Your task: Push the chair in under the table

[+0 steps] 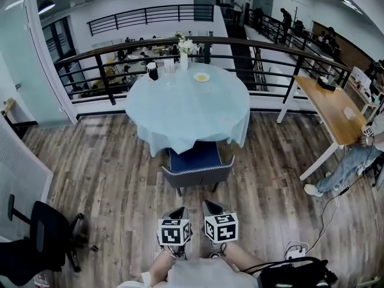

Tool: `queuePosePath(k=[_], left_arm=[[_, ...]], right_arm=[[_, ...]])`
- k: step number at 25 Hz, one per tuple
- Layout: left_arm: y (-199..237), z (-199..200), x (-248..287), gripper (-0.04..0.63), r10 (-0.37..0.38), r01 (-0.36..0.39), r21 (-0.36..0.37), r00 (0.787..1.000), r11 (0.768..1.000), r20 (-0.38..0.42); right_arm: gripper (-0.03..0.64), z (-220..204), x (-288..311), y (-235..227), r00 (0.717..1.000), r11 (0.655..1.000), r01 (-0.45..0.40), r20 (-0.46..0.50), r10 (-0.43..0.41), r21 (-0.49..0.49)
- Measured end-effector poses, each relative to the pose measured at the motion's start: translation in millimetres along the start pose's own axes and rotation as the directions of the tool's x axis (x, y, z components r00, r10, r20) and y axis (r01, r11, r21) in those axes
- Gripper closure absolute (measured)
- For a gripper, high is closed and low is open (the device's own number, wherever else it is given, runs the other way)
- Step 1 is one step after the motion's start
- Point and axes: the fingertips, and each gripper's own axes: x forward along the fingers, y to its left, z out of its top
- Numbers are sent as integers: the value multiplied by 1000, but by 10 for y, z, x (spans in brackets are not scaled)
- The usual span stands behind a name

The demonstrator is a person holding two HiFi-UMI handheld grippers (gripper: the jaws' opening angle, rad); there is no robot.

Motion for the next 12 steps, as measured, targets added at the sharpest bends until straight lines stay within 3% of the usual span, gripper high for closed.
queuePosePath(k=[12], left_arm=[[-42, -118, -19, 591, -3, 3, -10, 1000, 1000, -12]], right_arm=[[600, -95, -57, -15, 1000, 1000, 6, -23, -6, 5]])
